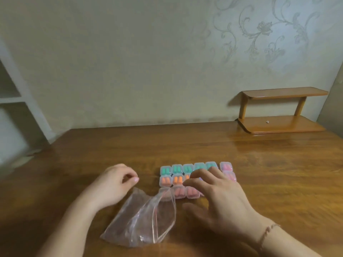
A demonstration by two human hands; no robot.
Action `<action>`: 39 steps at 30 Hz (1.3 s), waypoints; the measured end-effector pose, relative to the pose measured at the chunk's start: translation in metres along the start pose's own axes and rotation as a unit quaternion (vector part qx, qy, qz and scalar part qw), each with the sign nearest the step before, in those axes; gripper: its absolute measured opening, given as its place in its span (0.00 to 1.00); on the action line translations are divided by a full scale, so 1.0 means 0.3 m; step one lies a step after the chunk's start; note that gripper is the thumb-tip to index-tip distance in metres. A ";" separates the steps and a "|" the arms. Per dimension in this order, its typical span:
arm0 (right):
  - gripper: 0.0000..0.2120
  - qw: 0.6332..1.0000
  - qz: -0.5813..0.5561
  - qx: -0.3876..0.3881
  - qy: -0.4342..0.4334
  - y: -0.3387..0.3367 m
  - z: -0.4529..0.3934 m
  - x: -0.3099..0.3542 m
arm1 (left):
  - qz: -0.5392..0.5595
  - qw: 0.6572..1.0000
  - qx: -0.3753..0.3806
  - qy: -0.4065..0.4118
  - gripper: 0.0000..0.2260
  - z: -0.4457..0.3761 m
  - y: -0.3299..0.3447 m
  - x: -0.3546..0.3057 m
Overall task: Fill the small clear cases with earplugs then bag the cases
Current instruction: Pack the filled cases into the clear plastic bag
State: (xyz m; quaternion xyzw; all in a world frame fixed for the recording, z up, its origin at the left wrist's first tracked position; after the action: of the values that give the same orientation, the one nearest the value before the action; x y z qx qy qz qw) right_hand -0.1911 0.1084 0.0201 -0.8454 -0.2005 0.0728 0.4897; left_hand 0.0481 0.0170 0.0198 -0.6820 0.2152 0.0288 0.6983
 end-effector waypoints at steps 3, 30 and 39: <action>0.20 0.999 -0.034 0.032 -0.002 0.065 -0.065 0.059 | 0.023 0.999 0.034 0.020 0.06 0.020 0.068 0.028; 0.30 0.778 -0.534 -0.013 0.330 0.077 -0.139 -0.086 | 0.511 0.849 -0.112 0.070 0.12 -0.055 -0.031 -0.102; 0.21 0.609 -0.717 0.048 0.336 0.137 -0.145 -0.047 | 0.773 0.622 -0.014 0.123 0.09 -0.113 -0.024 -0.105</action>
State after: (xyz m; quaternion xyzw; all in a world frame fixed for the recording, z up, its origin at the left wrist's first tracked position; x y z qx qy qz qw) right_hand -0.1791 0.0499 0.0061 -0.3717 -0.5604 -0.5814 0.4581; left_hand 0.0131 -0.0082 0.0381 -0.2708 0.7470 0.4767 0.3761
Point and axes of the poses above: each hand's wrist, its own z-axis away from the middle knuckle, its own y-axis out of the palm, x = y × z, the point moved 6 cm from there along -z, towards the middle knuckle
